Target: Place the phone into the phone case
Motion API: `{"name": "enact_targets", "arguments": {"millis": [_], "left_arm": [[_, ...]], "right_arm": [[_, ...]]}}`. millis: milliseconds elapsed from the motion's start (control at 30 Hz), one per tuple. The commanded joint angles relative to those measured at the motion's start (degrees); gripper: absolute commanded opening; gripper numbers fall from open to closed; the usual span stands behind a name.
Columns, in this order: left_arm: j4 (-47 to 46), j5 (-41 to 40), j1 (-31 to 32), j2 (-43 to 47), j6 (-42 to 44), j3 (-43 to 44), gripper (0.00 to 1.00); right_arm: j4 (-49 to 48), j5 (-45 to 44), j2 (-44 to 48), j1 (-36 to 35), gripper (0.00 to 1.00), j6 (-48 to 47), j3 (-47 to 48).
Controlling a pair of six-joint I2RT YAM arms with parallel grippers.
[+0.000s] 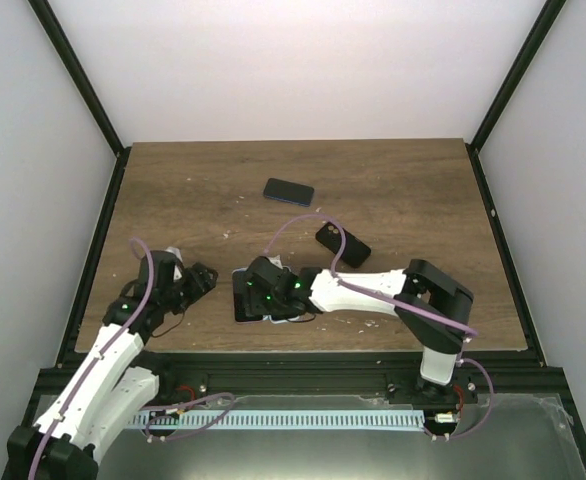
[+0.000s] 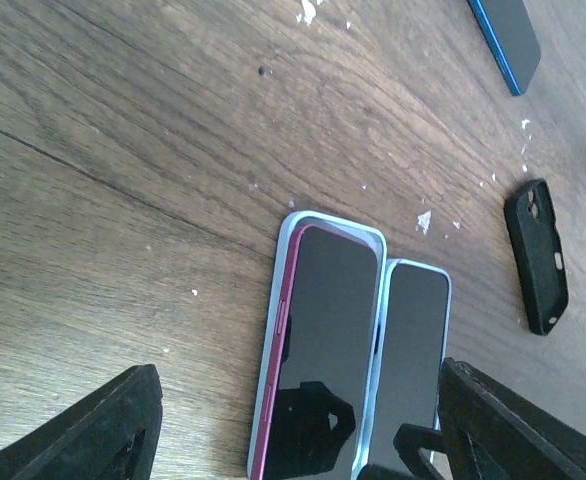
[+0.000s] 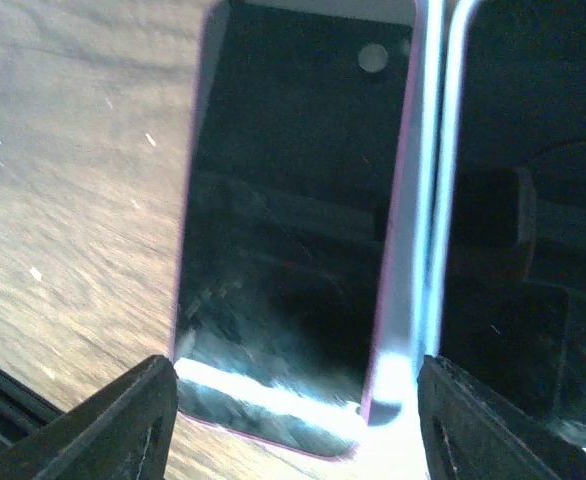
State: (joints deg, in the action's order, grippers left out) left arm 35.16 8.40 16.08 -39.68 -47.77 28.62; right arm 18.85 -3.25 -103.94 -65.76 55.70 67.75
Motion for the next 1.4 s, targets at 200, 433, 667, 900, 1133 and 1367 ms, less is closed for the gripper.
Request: {"name": "enact_targets", "arguments": {"millis": [200,433,667,900,1133,1367], "left_arm": [[-8.61,7.79,-1.48,-4.92,-1.86,-4.08,0.75],[-11.25,9.16,-1.55,-7.34,-1.89,-5.24,0.72],[-11.92,11.4,-1.56,-10.27,-1.07,-5.26,0.69],[-10.52,16.52,-1.57,-13.92,-0.33,-4.95,0.67],[-8.89,17.93,-1.52,-15.32,0.47,-4.15,0.64],[-10.0,19.52,-1.55,-16.51,0.23,-5.62,0.57]], "right_arm": [[0.12,10.39,7.43,-1.11,0.45,-8.6,-10.0],[-1.27,12.53,7.14,-1.3,0.44,-9.06,-13.12],[-2.19,9.19,4.58,-1.1,0.44,-8.98,-12.95],[-4.17,4.85,2.97,2.53,0.44,-10.51,-14.21],[-8.49,3.17,2.18,5.83,0.44,-13.37,-14.38],[-14.19,10.46,2.2,9.07,0.44,-16.75,-14.5]]}}
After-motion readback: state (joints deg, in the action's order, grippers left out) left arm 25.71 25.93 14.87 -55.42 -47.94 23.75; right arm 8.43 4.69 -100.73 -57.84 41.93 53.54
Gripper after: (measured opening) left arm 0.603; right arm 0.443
